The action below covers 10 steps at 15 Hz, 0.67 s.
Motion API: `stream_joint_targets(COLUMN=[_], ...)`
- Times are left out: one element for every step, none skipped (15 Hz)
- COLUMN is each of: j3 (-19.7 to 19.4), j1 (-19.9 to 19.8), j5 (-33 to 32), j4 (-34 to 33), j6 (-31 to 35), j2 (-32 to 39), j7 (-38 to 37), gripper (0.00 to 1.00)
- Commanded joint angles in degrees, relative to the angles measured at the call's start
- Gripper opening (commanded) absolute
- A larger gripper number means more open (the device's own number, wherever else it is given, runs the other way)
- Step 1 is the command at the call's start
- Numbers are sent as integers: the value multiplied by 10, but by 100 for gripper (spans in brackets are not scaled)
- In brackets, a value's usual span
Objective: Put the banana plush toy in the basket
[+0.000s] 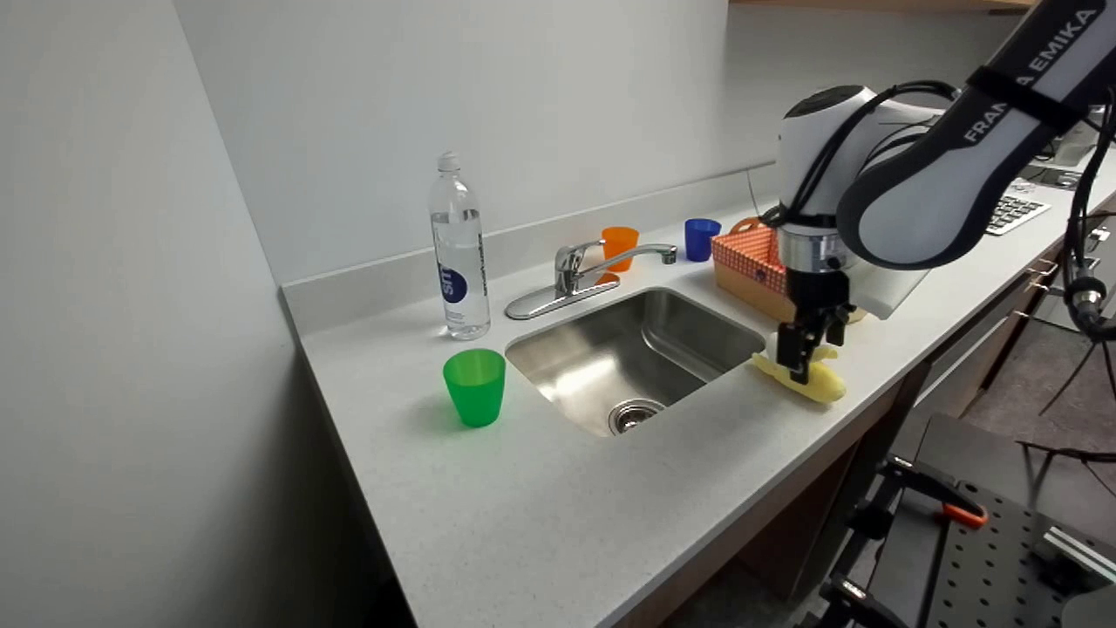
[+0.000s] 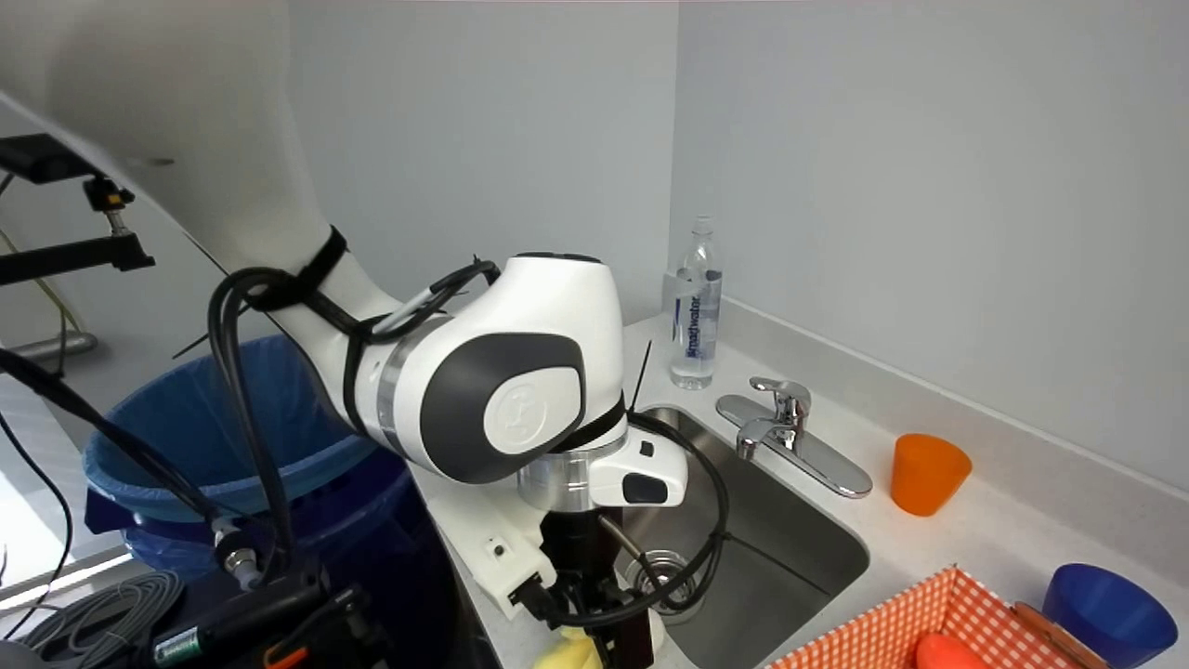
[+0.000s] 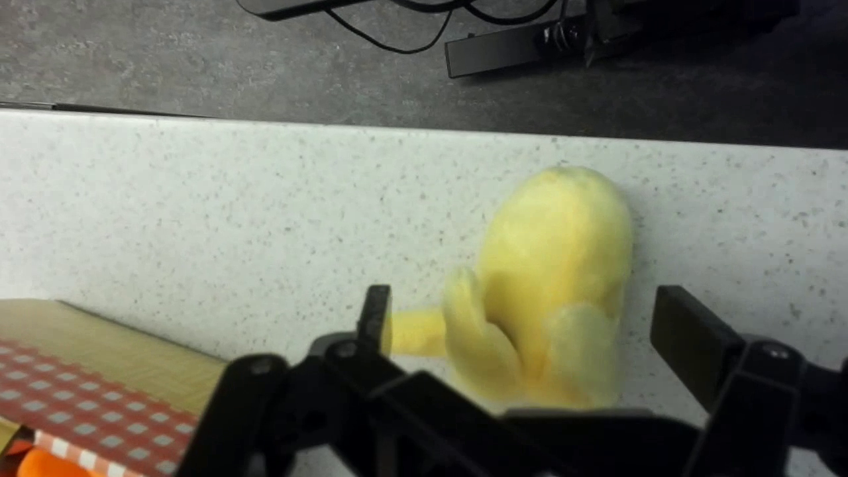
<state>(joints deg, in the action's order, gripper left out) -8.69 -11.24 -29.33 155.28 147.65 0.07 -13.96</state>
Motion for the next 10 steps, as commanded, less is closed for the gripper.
stream_joint_targets(j3=[-9,-10,-11,-11,-11,-10,-10,-10,-9,-9], j1=[3,4,4,5,4,4,3,3,2,1], j5=[-50,-52,-47,-39,-33,-25,-13,-4,14,30], j4=[12,14,17,18,19,20,22,23,22,21], j6=[32,34,33,29,26,23,19,17,10,7], j2=[14,14,10,5,-2,-10,-21,-31,-45,-57], j7=[-40,-41,-35,-26,-19,-8,7,17,37,52], gripper=[74,66,58,49,42,34,27,20,12,6])
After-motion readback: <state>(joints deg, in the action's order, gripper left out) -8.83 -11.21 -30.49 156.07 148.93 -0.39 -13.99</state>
